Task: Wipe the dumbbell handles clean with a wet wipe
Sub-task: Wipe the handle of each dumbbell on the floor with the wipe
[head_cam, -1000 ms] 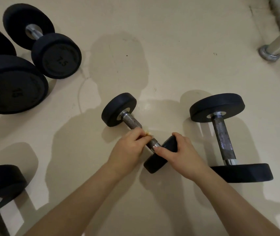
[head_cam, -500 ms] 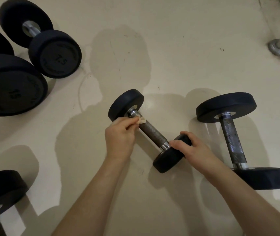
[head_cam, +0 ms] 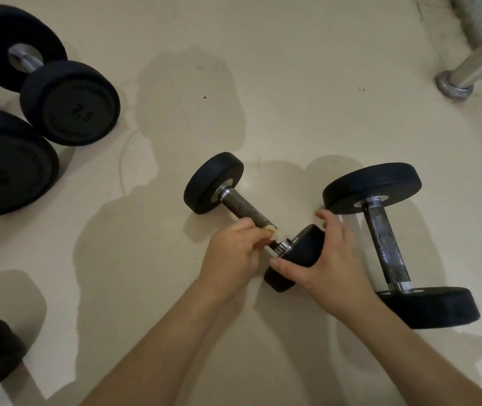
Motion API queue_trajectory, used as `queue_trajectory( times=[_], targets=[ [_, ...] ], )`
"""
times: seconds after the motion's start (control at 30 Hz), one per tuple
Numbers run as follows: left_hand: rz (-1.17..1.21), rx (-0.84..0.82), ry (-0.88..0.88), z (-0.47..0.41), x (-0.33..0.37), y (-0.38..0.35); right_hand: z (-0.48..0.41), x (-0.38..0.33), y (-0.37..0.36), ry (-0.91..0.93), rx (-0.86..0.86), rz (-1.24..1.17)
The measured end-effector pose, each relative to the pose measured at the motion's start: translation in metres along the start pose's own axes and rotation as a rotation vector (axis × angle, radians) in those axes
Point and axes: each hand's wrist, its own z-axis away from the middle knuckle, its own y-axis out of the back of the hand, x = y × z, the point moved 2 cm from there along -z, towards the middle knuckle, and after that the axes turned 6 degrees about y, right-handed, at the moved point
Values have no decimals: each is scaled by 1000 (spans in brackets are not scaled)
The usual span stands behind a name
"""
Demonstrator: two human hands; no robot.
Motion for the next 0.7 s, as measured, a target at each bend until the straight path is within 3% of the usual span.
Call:
queue_trajectory(
  times=[0.1, 0.13, 0.27, 0.53, 0.6, 0.7],
  targets=[
    [68, 226, 275, -31, -19, 15, -6, 9, 7, -43, 77, -114],
    [83, 224, 286, -32, -16, 11, -7, 12, 7, -42, 90, -108],
    [-5, -94, 19, -7, 15, -21, -8, 15, 9, -14, -12, -26],
    [115, 313, 432, -45, -11, -2, -24, 21, 10, -74, -47, -94],
    [84, 267, 321, -43, -7, -5, -28, 23, 13, -74, -71, -69],
    [5, 40, 10, -31, 10, -20, -35, 25, 16, -58, -112, -49]
  ],
)
